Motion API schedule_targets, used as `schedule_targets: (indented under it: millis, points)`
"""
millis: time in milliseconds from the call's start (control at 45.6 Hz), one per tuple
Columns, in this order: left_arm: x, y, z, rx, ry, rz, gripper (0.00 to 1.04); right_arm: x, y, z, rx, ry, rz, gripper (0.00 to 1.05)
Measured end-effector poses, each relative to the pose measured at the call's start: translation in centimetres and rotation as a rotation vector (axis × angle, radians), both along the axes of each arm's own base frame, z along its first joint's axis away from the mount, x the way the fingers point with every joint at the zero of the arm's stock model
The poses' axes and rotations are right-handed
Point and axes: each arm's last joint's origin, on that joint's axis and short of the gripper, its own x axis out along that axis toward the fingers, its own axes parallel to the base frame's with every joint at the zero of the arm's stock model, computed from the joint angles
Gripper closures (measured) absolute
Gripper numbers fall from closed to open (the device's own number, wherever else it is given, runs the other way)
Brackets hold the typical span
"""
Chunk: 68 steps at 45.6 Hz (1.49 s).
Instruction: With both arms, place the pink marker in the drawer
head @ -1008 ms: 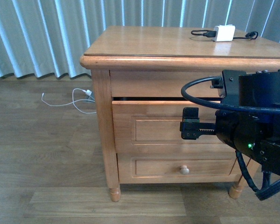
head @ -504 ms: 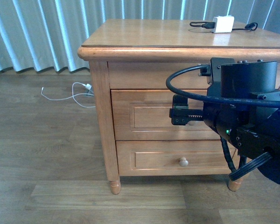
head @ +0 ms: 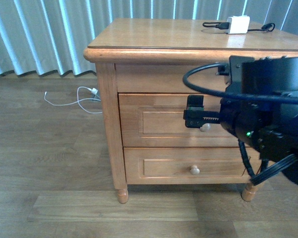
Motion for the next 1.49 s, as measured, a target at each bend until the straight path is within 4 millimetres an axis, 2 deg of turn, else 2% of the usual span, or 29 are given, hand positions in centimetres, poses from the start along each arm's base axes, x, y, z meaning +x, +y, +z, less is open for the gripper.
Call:
schedule_targets:
  millis: [131,241,438,767,877,1008,1074,1140,1293,1490]
  points:
    - [0.0,0.0,0.0,0.000,0.000,0.000,0.06,-2.9,-2.1,2.8,0.029,0.033,0.036,0.09]
    - [0.0,0.0,0.0,0.000,0.000,0.000,0.06,-6.8,-4.4,4.2,0.052,0.089,0.080,0.09]
    - [0.0,0.0,0.0,0.000,0.000,0.000,0.06,-13.1,-7.0,7.2,0.091,0.116,0.133,0.09]
    - [0.0,0.0,0.0,0.000,0.000,0.000,0.06,-23.6,-9.8,9.8,0.174,0.079,0.181,0.09]
    - [0.0,0.0,0.0,0.000,0.000,0.000,0.06,-25.6,-10.1,10.1,0.169,0.013,0.165,0.09]
    - [0.0,0.0,0.0,0.000,0.000,0.000,0.06,-25.9,-10.2,10.4,0.167,-0.023,0.163,0.09]
    - [0.0,0.0,0.0,0.000,0.000,0.000,0.06,-26.0,-10.3,9.6,0.036,-0.192,0.025,0.22]
    - [0.0,0.0,0.0,0.000,0.000,0.000,0.06,-26.3,-10.9,9.5,-0.009,-0.276,-0.030,0.32]
    - [0.0,0.0,0.0,0.000,0.000,0.000,0.06,-26.9,-11.4,9.0,-0.057,-0.306,-0.070,0.57]
    - [0.0,0.0,0.0,0.000,0.000,0.000,0.06,-27.6,-11.4,8.0,-0.071,-0.306,-0.066,1.03]
